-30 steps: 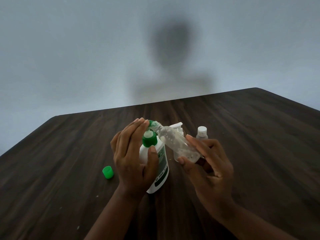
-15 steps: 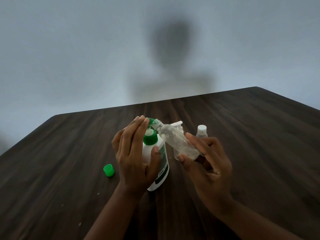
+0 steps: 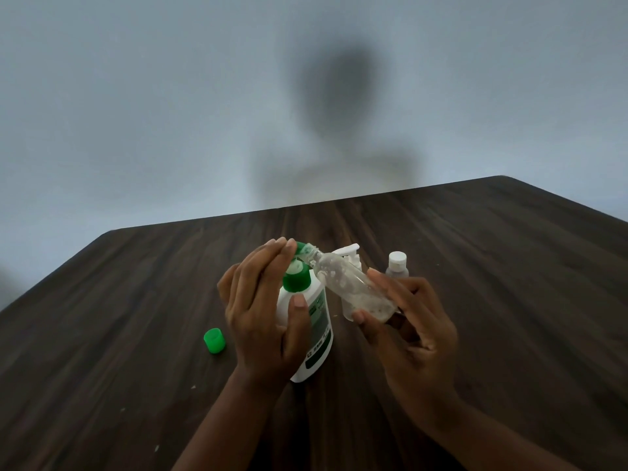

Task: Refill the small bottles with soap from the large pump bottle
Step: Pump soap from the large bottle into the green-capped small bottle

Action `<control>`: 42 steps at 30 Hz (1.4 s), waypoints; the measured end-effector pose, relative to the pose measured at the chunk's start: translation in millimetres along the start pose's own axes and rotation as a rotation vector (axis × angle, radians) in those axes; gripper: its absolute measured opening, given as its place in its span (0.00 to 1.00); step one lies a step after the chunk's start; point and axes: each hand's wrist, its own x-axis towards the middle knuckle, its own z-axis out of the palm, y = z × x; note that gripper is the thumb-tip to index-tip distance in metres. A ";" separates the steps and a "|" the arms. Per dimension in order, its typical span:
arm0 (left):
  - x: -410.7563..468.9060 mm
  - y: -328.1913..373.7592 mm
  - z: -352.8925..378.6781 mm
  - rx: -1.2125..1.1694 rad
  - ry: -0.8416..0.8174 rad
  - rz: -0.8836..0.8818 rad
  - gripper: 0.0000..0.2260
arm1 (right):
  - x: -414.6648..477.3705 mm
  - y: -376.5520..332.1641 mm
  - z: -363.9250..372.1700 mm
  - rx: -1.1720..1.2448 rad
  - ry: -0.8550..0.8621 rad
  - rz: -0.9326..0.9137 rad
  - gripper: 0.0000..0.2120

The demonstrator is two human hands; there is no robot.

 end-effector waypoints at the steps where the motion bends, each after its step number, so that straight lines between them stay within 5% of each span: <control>1: -0.4 -1.1 -0.1 0.008 -0.010 0.006 0.19 | 0.1 0.3 0.0 0.000 -0.002 -0.005 0.20; 42: -3.2 0.2 3.4 0.007 -0.044 -0.032 0.19 | -0.8 1.9 -0.1 0.026 -0.002 0.017 0.20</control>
